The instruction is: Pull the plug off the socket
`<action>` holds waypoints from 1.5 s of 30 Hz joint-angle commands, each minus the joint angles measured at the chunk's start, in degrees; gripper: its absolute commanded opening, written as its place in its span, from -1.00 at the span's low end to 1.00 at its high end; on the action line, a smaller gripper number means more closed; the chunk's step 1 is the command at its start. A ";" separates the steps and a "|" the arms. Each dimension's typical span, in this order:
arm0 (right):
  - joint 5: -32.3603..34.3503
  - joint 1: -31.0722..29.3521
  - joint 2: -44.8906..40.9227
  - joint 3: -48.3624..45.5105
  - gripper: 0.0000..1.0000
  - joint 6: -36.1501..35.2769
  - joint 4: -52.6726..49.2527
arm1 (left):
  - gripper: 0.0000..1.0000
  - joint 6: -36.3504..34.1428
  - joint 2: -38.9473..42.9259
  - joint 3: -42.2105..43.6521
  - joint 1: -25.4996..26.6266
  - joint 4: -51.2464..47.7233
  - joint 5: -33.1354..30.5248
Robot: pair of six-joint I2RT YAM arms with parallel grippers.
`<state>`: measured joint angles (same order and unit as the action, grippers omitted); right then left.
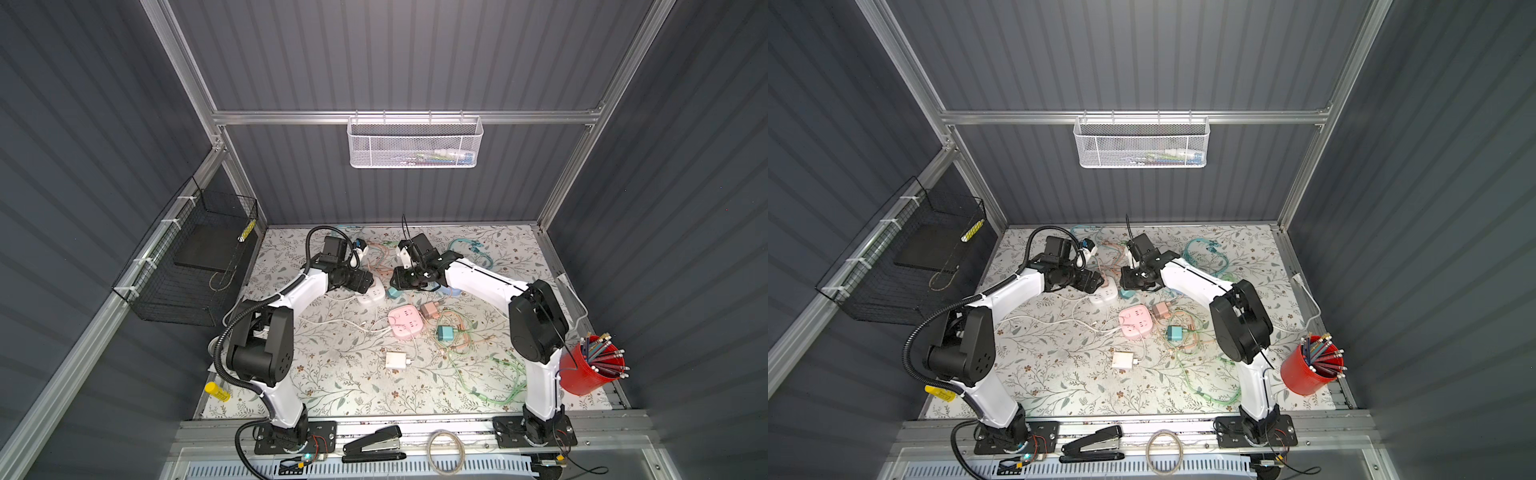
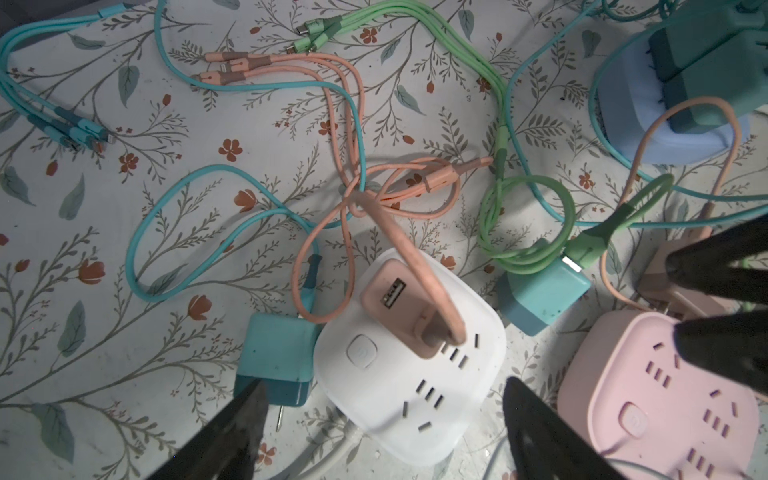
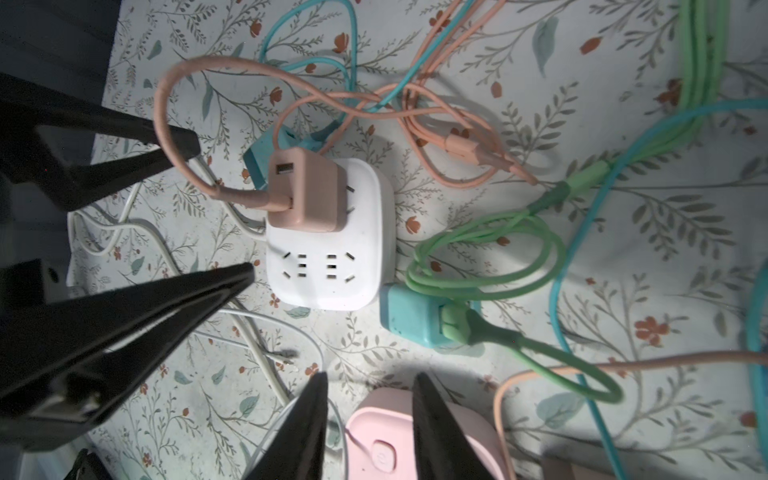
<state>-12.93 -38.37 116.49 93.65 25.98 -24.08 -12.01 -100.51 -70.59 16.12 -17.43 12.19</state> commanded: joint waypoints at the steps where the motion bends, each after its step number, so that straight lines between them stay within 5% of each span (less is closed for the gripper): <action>1: -2.36 -0.21 2.67 2.93 -0.35 1.51 1.49 | 0.76 -2.61 -1.42 -0.52 -0.91 0.18 2.72; 17: -5.54 0.42 14.34 15.63 -0.41 1.58 -2.83 | 0.56 -6.09 -4.68 -2.77 -2.32 -0.40 9.77; 45: -7.80 1.29 19.25 14.52 -0.23 2.24 -4.14 | 0.50 -12.82 -11.45 -7.83 -2.32 -2.34 11.94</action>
<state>-18.92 -37.41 134.52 107.44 28.10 -26.79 -22.63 -110.54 -76.66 14.15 -18.02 22.44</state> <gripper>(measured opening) 0.384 0.754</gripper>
